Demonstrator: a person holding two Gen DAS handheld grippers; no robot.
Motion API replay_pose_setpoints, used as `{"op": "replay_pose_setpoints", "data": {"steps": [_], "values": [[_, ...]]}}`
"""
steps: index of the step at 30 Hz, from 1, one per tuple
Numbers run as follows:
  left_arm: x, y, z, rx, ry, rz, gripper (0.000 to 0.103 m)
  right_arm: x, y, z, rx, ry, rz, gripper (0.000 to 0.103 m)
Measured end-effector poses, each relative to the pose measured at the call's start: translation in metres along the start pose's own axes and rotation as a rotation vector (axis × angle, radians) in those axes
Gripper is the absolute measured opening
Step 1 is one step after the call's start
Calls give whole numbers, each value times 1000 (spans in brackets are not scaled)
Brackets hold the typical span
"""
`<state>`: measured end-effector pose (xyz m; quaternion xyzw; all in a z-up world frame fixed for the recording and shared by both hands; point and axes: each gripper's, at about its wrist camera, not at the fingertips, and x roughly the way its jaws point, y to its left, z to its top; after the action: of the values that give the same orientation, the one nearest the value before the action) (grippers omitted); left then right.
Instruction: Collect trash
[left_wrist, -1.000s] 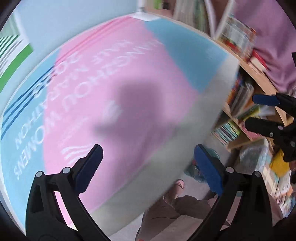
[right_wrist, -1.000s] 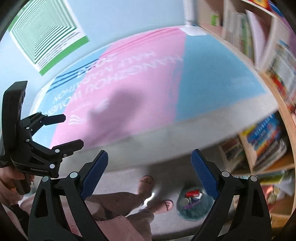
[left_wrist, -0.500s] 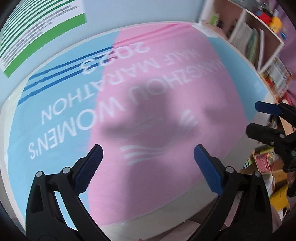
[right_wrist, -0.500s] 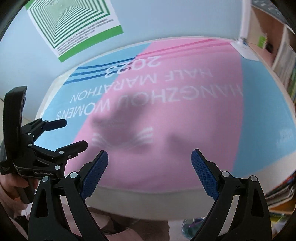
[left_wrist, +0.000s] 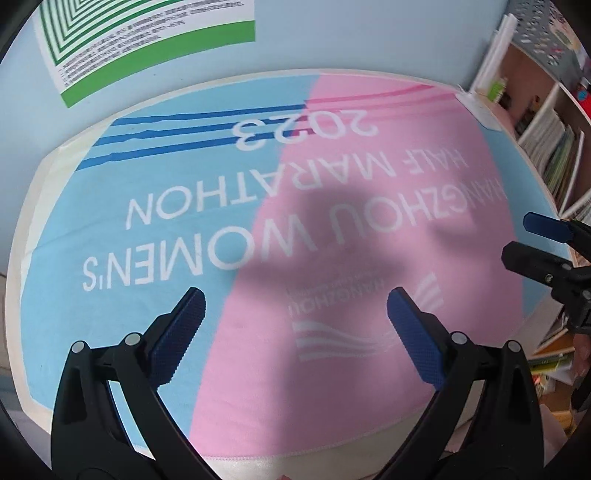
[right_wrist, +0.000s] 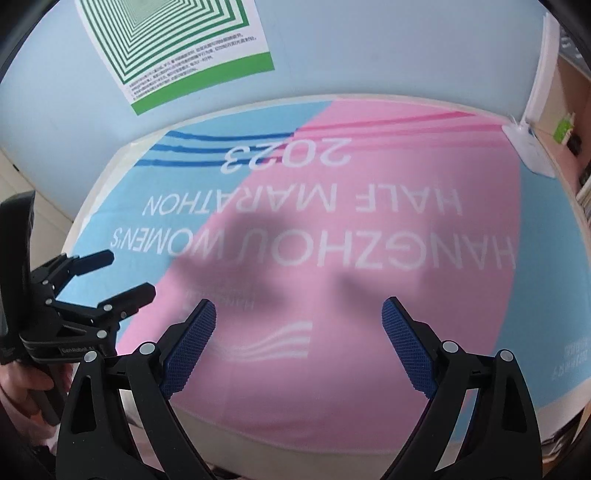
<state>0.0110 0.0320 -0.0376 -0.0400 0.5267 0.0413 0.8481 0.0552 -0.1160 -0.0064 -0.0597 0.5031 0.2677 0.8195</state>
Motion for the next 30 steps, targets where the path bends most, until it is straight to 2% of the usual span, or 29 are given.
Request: {"op": "replay_pose_setpoints", "data": {"steps": [2,7,12,22,30], "values": [[-1,1,2,-24,-14,20,96,1,-1,3,6,-10,-3,91],[-2,4,4,-104,-25,15,96,6,2,9,-5,-29,3,91],[-1,1,5,-97,-35,49,96,10,4,9,6,-43,23,91],[-5,9,6,-159,-40,51,96,10,1,7,56,-82,21,91],[-4,10,3,-156,-34,56,96,12,1,5,71,-75,26,91]]}}
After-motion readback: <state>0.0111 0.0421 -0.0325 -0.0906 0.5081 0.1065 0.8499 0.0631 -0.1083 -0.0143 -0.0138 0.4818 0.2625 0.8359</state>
